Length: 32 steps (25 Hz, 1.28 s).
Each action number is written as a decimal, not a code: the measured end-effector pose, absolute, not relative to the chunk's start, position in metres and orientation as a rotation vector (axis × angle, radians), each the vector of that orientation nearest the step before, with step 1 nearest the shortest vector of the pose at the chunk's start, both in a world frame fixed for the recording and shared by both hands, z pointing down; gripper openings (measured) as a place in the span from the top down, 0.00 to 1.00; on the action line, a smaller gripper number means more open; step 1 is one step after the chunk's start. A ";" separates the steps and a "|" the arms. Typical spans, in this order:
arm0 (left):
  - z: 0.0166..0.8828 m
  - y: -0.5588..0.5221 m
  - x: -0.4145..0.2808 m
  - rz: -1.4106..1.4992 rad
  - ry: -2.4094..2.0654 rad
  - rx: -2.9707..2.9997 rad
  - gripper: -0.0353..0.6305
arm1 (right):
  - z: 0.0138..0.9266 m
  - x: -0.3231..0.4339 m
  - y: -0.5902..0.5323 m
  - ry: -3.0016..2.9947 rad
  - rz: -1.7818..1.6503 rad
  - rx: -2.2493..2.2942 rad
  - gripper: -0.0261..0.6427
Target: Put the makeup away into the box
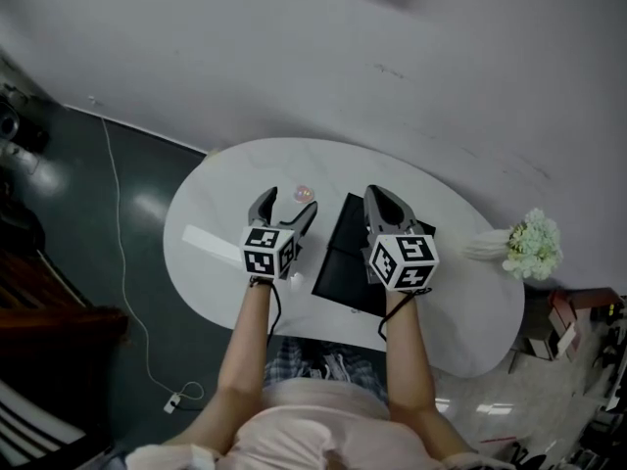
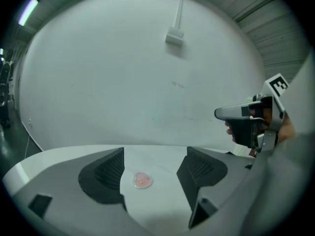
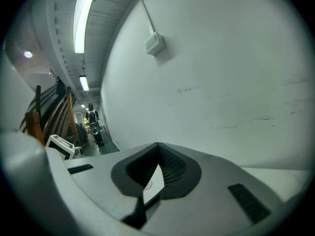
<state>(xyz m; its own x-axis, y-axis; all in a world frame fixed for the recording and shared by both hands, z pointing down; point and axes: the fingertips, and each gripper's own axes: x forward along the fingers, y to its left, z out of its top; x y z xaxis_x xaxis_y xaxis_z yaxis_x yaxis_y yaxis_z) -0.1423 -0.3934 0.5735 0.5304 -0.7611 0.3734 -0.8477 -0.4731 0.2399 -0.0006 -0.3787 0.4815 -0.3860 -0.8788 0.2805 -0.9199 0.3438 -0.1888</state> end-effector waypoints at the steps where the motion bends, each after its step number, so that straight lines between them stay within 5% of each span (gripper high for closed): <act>1: 0.582 -0.398 -0.143 0.322 -1.324 2.367 0.37 | 0.487 -0.007 -0.384 -2.462 0.492 1.633 0.94; 26: 0.697 -0.432 -0.123 0.724 -1.318 2.163 0.38 | 0.558 -0.038 -0.401 -2.261 0.649 1.393 0.94; 29: 0.699 -0.434 -0.128 0.755 -1.354 2.143 0.54 | 0.560 -0.035 -0.400 -2.254 0.651 1.397 0.94; 32: 0.701 -0.435 -0.128 0.781 -1.353 2.143 0.57 | 0.562 -0.032 -0.400 -2.251 0.657 1.401 0.94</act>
